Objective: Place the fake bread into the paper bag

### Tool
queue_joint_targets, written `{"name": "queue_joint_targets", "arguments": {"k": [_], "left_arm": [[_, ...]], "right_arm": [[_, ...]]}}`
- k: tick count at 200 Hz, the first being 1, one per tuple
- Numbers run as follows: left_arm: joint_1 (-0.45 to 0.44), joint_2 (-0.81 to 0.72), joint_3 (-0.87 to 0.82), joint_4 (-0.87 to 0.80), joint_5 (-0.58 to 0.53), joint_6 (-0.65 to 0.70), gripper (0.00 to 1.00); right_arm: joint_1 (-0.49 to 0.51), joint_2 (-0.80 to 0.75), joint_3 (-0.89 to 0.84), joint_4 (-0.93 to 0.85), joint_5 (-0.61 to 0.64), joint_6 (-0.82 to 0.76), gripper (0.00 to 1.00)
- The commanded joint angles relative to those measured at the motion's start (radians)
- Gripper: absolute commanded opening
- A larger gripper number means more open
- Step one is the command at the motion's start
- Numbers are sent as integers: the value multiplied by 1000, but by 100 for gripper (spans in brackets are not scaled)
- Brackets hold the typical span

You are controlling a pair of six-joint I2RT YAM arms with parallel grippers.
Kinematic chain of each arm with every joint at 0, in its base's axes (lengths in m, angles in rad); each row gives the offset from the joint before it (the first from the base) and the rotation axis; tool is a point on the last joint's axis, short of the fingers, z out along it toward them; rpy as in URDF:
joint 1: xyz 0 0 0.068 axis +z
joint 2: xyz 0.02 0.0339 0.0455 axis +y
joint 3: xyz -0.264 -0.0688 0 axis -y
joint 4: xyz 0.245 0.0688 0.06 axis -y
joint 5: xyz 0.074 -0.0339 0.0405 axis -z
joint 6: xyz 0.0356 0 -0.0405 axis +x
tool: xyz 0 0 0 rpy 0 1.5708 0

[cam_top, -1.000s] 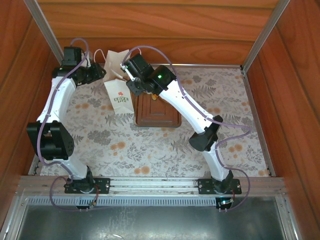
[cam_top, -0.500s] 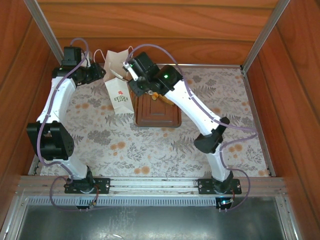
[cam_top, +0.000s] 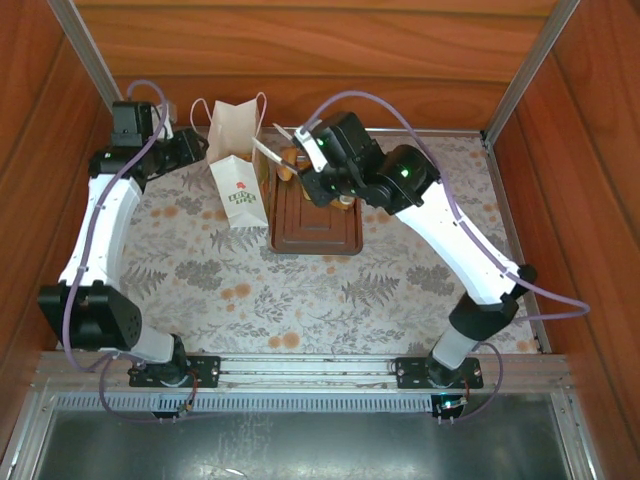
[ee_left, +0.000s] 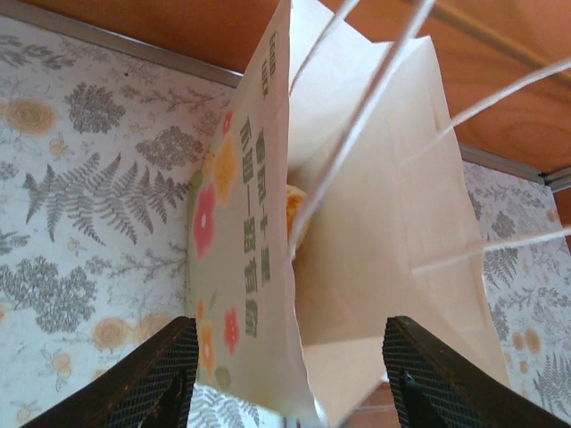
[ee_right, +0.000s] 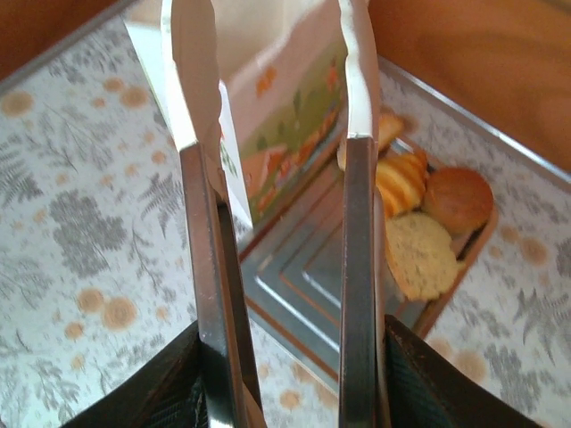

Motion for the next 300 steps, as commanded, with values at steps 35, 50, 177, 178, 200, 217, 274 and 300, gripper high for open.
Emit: {"name": "queue_joint_targets", "arguments": {"k": [35, 50, 177, 178, 200, 217, 274, 300], "left_arm": [[-8, -213, -206, 105, -40, -97, 71], [-8, -275, -291, 173, -49, -156, 76], [-7, -541, -728, 407, -162, -434, 95], [-8, -541, -729, 407, -163, -435, 95], [-7, -547, -743, 406, -163, -436, 95], [-8, -552, -744, 403, -175, -438, 95], [-8, -519, -717, 391, -184, -421, 95], [-7, -500, -704, 390, -190, -414, 95]], "right_arm": [[-101, -256, -326, 86, 10, 105, 50], [-148, -309, -421, 100, -17, 125, 50], [-370, -209, -676, 70, 5, 57, 51], [-370, -205, -674, 69, 7, 56, 51], [-370, -123, -631, 58, 36, 19, 51], [-371, -65, -604, 75, 43, -30, 51], [-394, 120, -491, 122, 27, -170, 55], [-408, 167, -455, 150, -5, -217, 56]]}}
